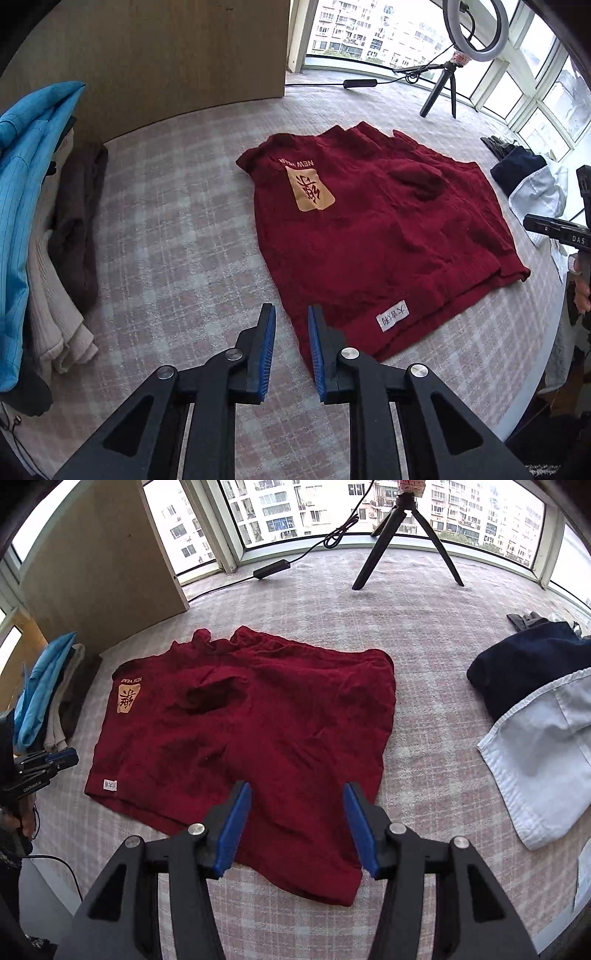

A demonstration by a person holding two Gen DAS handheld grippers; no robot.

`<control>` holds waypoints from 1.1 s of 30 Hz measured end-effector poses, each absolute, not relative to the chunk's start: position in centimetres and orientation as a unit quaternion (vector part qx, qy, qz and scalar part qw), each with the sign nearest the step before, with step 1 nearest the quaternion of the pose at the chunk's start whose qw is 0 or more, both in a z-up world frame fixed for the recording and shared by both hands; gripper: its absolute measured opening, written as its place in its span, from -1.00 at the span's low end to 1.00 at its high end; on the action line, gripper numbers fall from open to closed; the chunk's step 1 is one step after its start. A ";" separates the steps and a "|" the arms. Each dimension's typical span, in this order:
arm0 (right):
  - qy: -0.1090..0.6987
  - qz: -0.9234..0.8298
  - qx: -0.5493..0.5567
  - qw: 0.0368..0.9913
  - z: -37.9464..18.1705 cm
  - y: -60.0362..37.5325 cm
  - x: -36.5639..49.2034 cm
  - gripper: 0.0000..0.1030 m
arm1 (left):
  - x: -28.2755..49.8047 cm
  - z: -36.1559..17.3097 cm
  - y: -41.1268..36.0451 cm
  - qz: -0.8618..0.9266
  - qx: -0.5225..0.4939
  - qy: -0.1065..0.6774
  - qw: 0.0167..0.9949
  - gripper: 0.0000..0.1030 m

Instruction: Fold clothes

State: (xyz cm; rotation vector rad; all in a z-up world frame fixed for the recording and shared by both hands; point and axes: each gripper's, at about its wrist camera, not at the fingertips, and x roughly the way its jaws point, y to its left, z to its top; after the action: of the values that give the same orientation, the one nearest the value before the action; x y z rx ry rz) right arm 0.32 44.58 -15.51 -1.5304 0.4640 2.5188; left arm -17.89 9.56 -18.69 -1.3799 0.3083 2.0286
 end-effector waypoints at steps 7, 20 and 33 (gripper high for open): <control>0.139 0.855 -0.499 -0.039 -14.1 36.5 -7.2 -0.46 | -24.9 -19.7 13.3 0.778 -0.502 0.174 0.336 -0.67; 0.069 0.810 -0.563 -0.149 -22.2 23.8 -13.3 -0.87 | -29.8 -21.9 16.3 0.761 -0.497 0.178 0.377 -0.91; 0.104 0.809 -0.562 -0.134 -21.3 26.5 -11.9 -0.97 | -26.8 -19.3 12.3 0.773 -0.509 0.160 0.344 -0.90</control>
State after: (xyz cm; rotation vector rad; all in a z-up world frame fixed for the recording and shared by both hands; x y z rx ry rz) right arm -11.94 26.54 -21.34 -1.9346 0.3568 2.7848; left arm -26.75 12.32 -19.30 -1.3231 0.4153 2.0079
